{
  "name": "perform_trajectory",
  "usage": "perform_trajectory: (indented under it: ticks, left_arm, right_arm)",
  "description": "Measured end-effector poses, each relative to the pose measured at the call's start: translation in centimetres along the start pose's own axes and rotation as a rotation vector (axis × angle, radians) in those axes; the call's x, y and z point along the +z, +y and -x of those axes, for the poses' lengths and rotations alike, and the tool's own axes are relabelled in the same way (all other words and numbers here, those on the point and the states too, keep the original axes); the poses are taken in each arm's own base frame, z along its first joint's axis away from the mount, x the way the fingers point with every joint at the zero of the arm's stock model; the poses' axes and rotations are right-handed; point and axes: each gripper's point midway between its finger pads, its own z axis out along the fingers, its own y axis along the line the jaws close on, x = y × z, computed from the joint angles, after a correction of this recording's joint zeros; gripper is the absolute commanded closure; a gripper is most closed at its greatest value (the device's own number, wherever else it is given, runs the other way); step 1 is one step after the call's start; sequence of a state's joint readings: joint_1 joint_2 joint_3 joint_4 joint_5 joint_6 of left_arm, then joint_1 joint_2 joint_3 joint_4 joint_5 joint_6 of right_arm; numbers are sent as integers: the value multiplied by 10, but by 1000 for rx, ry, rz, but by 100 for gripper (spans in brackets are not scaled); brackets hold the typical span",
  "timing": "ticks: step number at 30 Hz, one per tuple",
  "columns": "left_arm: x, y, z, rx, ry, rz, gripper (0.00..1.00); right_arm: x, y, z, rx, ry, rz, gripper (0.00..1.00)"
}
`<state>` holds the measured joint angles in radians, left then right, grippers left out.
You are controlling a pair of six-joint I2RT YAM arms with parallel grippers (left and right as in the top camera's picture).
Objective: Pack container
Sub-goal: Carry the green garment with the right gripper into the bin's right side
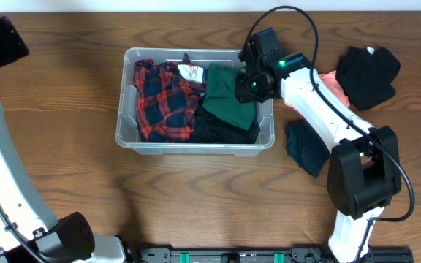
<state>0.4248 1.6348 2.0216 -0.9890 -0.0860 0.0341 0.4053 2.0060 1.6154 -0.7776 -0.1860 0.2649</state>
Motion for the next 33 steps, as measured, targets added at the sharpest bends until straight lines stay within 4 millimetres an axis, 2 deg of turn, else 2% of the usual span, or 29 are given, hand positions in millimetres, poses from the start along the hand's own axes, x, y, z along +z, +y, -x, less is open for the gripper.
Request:
perform_trajectory:
  ticks: [2,6,12,15,16,18,20,24,27,30,33]
  left_arm:
    - [0,0,0,0,0,0,2]
    - [0,0,0,0,0,0,2]
    - [0,0,0,0,0,0,2]
    - [0,0,0,0,0,0,2]
    - [0,0,0,0,0,0,2]
    - [0,0,0,0,0,0,2]
    - [0,0,0,0,0,0,2]
    - [0,0,0,0,0,0,2]
    - [0,0,0,0,0,0,2]
    - [0,0,0,0,0,0,2]
    - [0,0,0,0,0,0,2]
  right_arm:
    - [-1,-5,4,-8,-15,-35,50]
    - [-13,-8,19,-28,-60,-82,42]
    - [-55,-3,66,-50,-200,-134,41]
    - [-76,-1,85,-62,-262,-158,50]
    - [-81,1,89,-67,-276,-159,58]
    - [-86,3,92,-78,-285,-154,80]
    - [-85,8,90,-84,-275,-126,92]
    - [-77,19,81,-94,-237,-71,96]
    - [-59,25,64,-111,-183,-57,96]
    - [-24,29,45,-127,-109,-51,96]
    - [24,26,30,-134,-41,-51,94]
